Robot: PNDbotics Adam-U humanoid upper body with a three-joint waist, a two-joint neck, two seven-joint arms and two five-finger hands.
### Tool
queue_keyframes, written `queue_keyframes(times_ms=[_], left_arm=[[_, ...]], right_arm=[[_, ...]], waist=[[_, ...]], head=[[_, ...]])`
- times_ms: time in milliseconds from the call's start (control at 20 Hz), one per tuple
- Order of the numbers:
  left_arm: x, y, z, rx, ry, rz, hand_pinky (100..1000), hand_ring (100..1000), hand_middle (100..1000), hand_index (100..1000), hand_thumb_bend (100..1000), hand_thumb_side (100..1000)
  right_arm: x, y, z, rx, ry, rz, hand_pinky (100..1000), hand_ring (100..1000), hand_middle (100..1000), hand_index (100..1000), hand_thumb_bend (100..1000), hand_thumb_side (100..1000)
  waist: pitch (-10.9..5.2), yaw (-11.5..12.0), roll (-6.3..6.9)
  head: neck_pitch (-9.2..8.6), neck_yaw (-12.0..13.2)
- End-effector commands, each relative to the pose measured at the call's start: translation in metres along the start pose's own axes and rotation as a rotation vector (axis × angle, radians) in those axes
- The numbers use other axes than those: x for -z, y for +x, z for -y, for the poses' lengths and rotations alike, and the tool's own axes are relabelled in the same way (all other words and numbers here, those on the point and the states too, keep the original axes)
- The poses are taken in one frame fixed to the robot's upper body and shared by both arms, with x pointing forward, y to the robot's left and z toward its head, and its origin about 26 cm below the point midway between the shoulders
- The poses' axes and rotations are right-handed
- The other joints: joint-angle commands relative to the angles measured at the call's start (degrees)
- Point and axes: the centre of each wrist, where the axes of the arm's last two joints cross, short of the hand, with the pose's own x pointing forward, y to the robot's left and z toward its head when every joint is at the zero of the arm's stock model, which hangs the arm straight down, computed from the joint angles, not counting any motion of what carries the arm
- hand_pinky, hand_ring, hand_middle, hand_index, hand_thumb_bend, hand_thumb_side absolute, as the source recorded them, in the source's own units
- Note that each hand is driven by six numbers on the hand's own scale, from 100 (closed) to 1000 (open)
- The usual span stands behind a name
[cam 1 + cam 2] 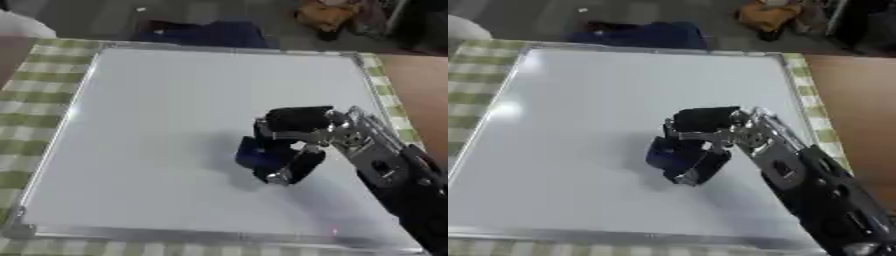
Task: Wipe the whiteboard clean with a brush.
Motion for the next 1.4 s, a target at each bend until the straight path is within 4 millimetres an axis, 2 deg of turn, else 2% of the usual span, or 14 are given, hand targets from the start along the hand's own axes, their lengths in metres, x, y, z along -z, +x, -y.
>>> queue_keyframes(times_ms=[50,150,450,900,950,1100,1300,1350,1400], left_arm=[[0.006,0.007,0.002,0.005,-0.027,0.027,454,524,523,530,140,934],[0.006,0.007,0.003,0.004,-0.028,0.027,453,524,523,530,139,933],[0.006,0.007,0.003,0.000,-0.029,0.028,453,524,523,530,140,934],[0.006,0.006,0.004,-0.002,-0.030,0.026,452,524,522,530,141,935],[0.007,0.006,0.004,-0.003,-0.031,0.026,452,524,522,530,141,935],[0.007,0.007,0.004,-0.004,-0.031,0.027,453,525,523,530,142,935],[0.007,0.007,0.004,-0.003,-0.031,0.026,453,525,523,530,141,935],[0.007,0.007,0.004,-0.002,-0.031,0.026,453,525,523,530,142,934],[0.007,0.007,0.004,-0.002,-0.031,0.026,453,525,523,530,142,934]], right_arm=[[-0.005,-0.004,0.000,-0.219,0.240,0.205,260,237,100,211,100,318],[-0.002,-0.004,-0.005,-0.245,0.257,0.253,292,258,100,224,100,379],[0.008,0.003,-0.014,-0.301,0.292,0.362,329,295,100,219,100,481],[0.009,0.016,-0.007,-0.365,0.310,0.383,367,343,100,132,100,492],[0.008,0.017,-0.006,-0.374,0.315,0.377,385,377,172,100,100,495],[0.005,0.017,-0.002,-0.399,0.316,0.358,400,441,301,100,100,521],[-0.001,0.018,0.009,-0.431,0.292,0.332,421,529,389,100,100,551],[-0.003,0.018,0.012,-0.440,0.284,0.326,431,578,438,100,100,553],[-0.005,0.019,0.015,-0.446,0.278,0.321,431,582,445,100,100,554]], waist=[[-1.01,0.12,0.19],[-0.97,0.19,0.26],[-0.95,0.47,0.40],[-0.91,0.66,0.29],[-0.90,0.64,0.27],[-0.90,0.52,0.22],[-0.96,0.37,0.22],[-1.00,0.33,0.22],[-1.03,0.30,0.22]], head=[[0.30,-0.37],[0.43,-0.49],[0.58,-0.75],[0.36,-0.79],[0.35,-0.73],[0.32,-0.63],[0.29,-0.44],[0.27,-0.39],[0.25,-0.36]])
